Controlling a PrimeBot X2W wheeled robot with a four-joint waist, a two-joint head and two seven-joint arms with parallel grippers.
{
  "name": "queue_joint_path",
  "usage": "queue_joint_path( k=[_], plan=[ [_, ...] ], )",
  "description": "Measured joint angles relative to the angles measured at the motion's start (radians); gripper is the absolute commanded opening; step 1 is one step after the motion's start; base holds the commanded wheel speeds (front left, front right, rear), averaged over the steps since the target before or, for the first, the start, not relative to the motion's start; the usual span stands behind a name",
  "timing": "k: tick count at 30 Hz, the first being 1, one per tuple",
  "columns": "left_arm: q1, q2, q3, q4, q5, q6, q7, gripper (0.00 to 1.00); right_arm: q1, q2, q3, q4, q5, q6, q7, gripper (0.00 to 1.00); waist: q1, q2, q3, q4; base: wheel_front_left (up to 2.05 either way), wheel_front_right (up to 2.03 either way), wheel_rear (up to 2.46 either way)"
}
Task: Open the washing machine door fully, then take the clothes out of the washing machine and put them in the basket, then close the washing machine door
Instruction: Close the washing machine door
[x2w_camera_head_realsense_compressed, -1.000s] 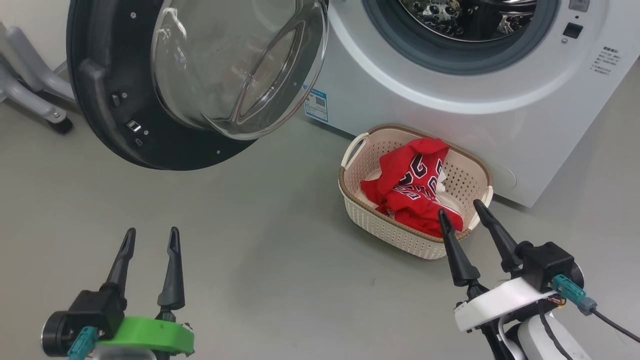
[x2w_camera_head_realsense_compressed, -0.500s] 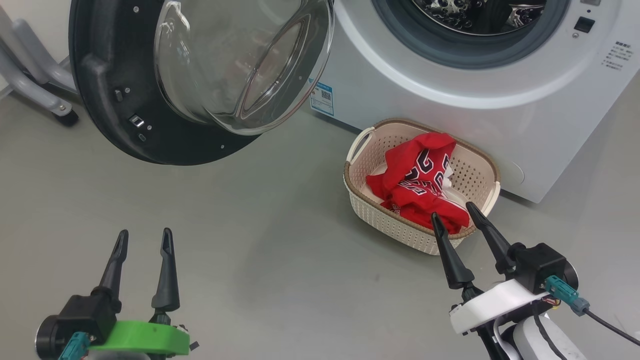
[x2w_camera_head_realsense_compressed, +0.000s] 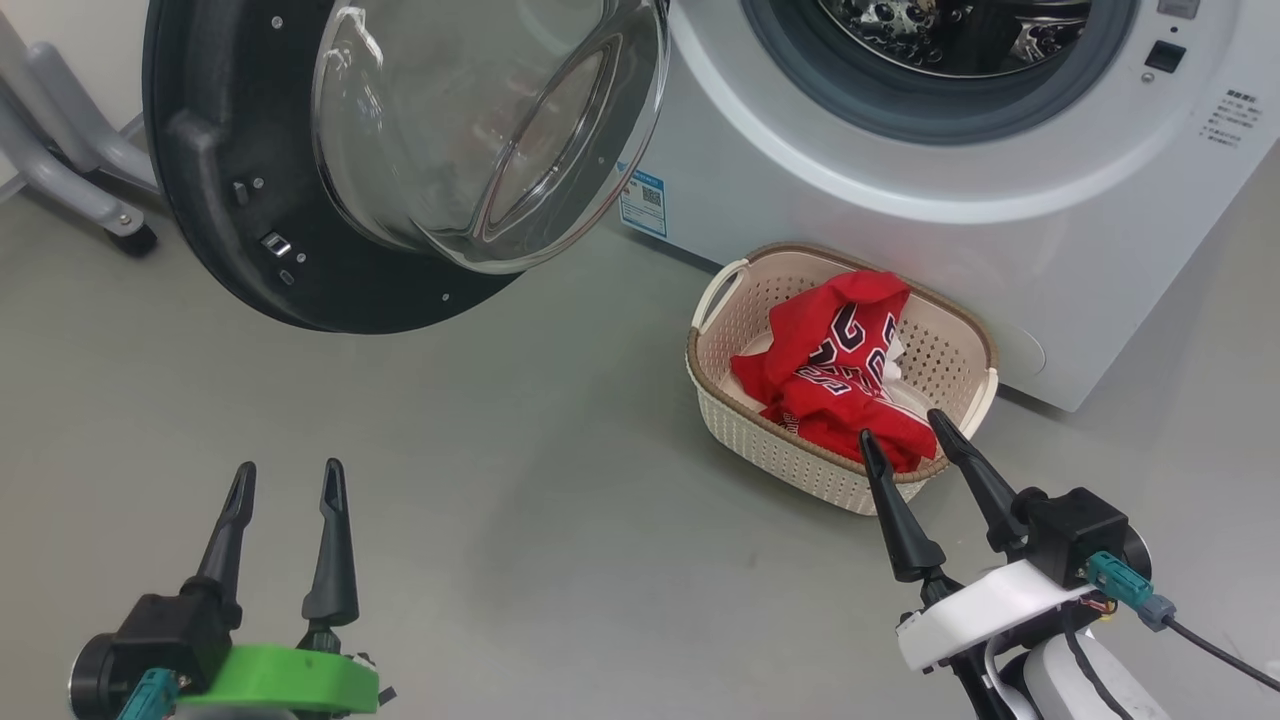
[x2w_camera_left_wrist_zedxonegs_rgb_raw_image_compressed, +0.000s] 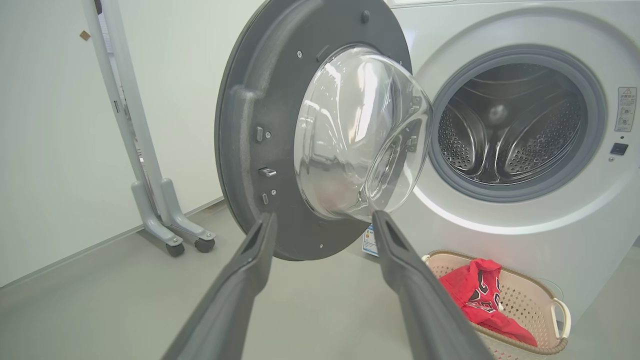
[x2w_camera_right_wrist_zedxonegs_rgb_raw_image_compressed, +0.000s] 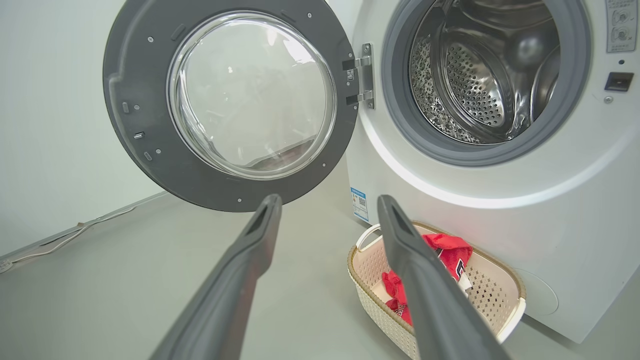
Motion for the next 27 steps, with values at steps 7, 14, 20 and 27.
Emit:
queue_joint_path(
  k=[7, 14, 20, 27],
  plan=[
    [0.002, 0.0, -0.001, 0.0, 0.002, 0.0, 0.0, 1.0, 0.0, 0.0, 0.0, 0.004, 0.003, 0.0, 0.0, 1.0, 0.0, 0.0, -0.005, -0.002, 0.0, 0.0, 0.0],
    [0.007, 0.0, -0.001, 0.001, 0.003, 0.0, 0.0, 1.0, 0.0, 0.0, -0.002, 0.006, 0.008, 0.0, 0.0, 1.0, 0.0, 0.0, -0.008, -0.003, 0.0, 0.0, 0.0],
    [0.01, 0.0, -0.001, 0.001, 0.003, 0.0, 0.0, 1.0, -0.001, 0.0, -0.001, 0.008, 0.009, 0.0, 0.0, 1.0, 0.0, 0.0, -0.009, -0.004, 0.0, 0.0, 0.0],
    [0.011, 0.0, -0.001, 0.001, 0.003, 0.0, 0.0, 1.0, -0.003, 0.001, -0.001, 0.008, 0.01, 0.0, 0.0, 1.0, 0.0, 0.0, -0.011, -0.004, 0.0, 0.0, 0.0]
  ],
)
